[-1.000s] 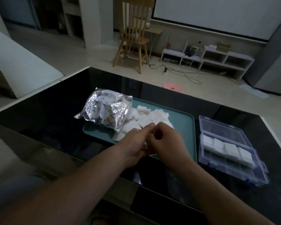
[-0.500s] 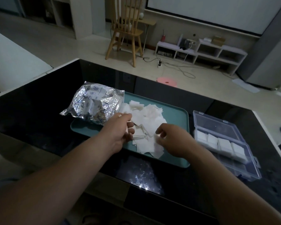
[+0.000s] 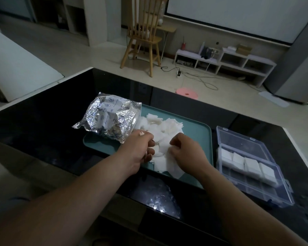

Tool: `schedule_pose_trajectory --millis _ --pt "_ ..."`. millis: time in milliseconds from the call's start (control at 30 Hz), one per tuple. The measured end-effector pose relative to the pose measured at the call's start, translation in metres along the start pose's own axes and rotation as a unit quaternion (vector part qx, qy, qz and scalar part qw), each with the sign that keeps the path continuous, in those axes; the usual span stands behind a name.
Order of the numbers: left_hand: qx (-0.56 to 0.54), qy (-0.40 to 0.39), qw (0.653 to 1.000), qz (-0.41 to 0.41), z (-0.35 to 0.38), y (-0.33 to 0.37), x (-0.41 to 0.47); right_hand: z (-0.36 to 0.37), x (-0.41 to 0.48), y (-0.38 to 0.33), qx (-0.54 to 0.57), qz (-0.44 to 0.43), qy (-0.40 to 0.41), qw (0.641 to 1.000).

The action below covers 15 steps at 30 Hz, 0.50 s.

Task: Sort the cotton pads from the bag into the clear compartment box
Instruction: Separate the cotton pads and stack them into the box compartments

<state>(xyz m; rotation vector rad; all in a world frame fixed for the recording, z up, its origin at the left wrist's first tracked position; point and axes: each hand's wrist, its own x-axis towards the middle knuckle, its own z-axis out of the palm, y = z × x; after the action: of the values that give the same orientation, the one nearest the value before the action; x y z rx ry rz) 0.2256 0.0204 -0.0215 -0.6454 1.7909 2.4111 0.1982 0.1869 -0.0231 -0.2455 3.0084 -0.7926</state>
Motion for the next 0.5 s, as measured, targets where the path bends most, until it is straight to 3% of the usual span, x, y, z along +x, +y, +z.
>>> schedule_pose_trajectory --millis 167,300,367,500 --pt "0.016 -0.011 1.000 0.002 0.005 -0.005 0.003 -0.012 0.002 0.007 0.117 0.046 0.000 0.992" --pt "0.020 -0.011 1.000 0.000 0.006 -0.007 0.005 -0.017 0.006 0.003 0.294 0.135 0.022 0.946" --pt "0.025 -0.012 1.000 0.001 0.007 -0.007 0.004 -0.010 0.007 -0.004 0.281 0.143 0.019 0.949" --pt "0.034 -0.010 0.999 0.001 0.005 -0.009 0.003 0.017 0.007 -0.016 0.119 0.107 0.019 0.987"
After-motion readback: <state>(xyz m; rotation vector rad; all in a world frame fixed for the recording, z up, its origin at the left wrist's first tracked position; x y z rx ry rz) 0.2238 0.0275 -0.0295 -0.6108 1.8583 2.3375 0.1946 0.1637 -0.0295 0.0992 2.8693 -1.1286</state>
